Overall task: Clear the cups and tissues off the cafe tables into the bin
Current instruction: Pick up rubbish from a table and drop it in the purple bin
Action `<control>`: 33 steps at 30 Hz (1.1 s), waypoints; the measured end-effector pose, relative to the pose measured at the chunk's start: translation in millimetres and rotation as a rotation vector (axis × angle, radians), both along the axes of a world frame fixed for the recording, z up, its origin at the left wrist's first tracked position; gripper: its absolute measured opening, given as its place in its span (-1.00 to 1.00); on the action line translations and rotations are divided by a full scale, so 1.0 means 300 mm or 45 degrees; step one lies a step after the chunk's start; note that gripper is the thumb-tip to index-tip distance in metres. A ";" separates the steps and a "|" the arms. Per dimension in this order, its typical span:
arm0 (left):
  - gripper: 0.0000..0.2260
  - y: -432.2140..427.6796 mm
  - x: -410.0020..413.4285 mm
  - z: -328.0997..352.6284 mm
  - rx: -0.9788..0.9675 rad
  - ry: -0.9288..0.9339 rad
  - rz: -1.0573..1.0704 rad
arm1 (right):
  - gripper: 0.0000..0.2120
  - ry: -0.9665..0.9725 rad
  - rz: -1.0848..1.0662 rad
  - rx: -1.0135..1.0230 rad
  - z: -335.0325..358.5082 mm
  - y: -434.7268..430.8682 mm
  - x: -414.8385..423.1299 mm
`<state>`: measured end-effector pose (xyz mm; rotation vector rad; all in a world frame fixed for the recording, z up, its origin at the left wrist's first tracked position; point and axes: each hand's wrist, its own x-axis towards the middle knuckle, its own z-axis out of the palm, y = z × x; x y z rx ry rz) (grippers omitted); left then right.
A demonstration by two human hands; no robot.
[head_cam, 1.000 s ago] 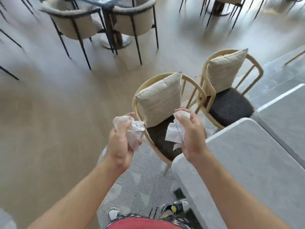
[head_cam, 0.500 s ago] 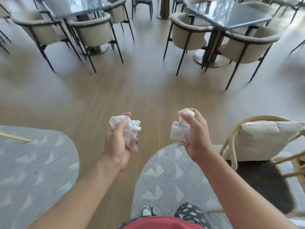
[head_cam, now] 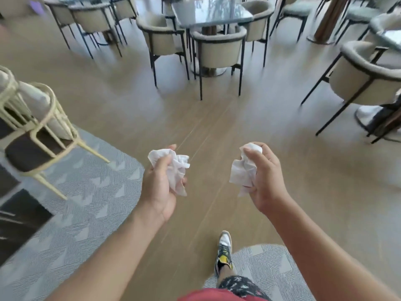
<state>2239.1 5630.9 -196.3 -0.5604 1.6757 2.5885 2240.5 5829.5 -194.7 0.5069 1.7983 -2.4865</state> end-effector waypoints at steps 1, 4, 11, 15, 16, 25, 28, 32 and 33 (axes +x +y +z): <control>-0.81 -0.009 -0.074 0.000 0.003 -0.010 0.039 | -0.94 -0.003 0.035 0.004 0.002 -0.009 -0.089; -0.80 -0.034 -0.284 0.025 0.014 -0.053 0.120 | -0.95 -0.005 0.132 0.009 0.030 -0.030 -0.350; -0.81 -0.121 -0.684 0.045 0.060 -0.072 0.277 | -0.98 0.017 0.342 0.042 0.070 -0.150 -0.857; -0.80 -0.227 -0.888 0.027 0.061 -0.066 0.361 | -0.93 -0.013 0.440 0.073 0.060 -0.276 -1.104; -0.80 -0.262 -0.940 0.020 0.069 -0.066 0.391 | -0.93 -0.017 0.466 0.084 0.057 -0.316 -1.165; -0.79 -0.730 -1.497 -0.025 0.057 -0.061 0.535 | -0.93 0.023 0.565 0.100 0.035 -0.795 -1.783; -0.80 -0.902 -1.676 0.006 0.073 -0.059 0.568 | -0.89 0.062 0.613 0.088 0.061 -0.961 -1.977; -0.80 -1.085 -1.890 0.044 0.062 -0.041 0.613 | -0.93 0.031 0.629 0.090 0.083 -1.140 -2.204; -0.79 -1.123 -1.940 0.046 0.055 -0.039 0.615 | -0.94 0.030 0.631 0.077 0.083 -1.178 -2.260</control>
